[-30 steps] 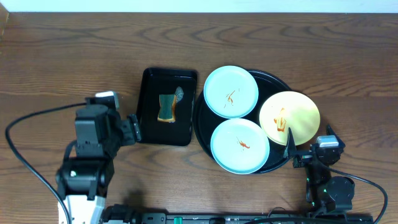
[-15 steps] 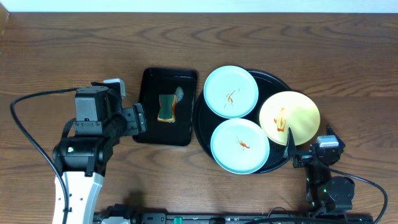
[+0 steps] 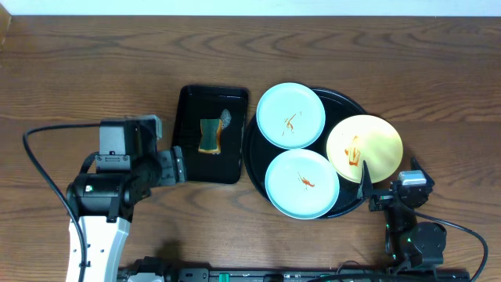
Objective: Clean dirty plates on tray and stack at the side
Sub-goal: 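Move the left gripper over the sponge in the black tray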
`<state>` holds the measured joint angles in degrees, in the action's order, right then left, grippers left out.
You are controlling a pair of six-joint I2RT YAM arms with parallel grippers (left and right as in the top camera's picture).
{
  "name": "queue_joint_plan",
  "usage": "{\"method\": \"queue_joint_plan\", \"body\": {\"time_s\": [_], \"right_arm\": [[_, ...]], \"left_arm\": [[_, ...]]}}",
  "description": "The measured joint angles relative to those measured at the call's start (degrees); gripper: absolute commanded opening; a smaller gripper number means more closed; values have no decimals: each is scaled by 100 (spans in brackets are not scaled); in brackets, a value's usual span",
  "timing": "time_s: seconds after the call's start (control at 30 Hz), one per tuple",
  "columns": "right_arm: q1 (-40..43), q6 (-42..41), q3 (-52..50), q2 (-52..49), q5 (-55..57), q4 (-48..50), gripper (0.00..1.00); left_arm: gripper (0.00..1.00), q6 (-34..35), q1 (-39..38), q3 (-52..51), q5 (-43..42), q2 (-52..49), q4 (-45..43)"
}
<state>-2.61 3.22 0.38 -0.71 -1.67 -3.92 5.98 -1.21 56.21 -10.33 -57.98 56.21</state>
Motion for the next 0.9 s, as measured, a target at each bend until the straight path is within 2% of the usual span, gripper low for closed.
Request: {"method": "queue_joint_plan", "body": {"time_s": [0.27,0.5,0.8,0.9], "right_arm": [[0,0,0,0,0,-2,99],[0,0,0,0,0,-2,99],[0,0,0,0,0,-4,99],[0,0,0,0,0,-2,99]], "left_arm": [[80,299,0,0,-50,0,232],[80,487,0,22,-50,-57,-354],[79,249,-2,739,-52,-1375,-647],[74,50,-2,791,-55,-1923,-1071]]}}
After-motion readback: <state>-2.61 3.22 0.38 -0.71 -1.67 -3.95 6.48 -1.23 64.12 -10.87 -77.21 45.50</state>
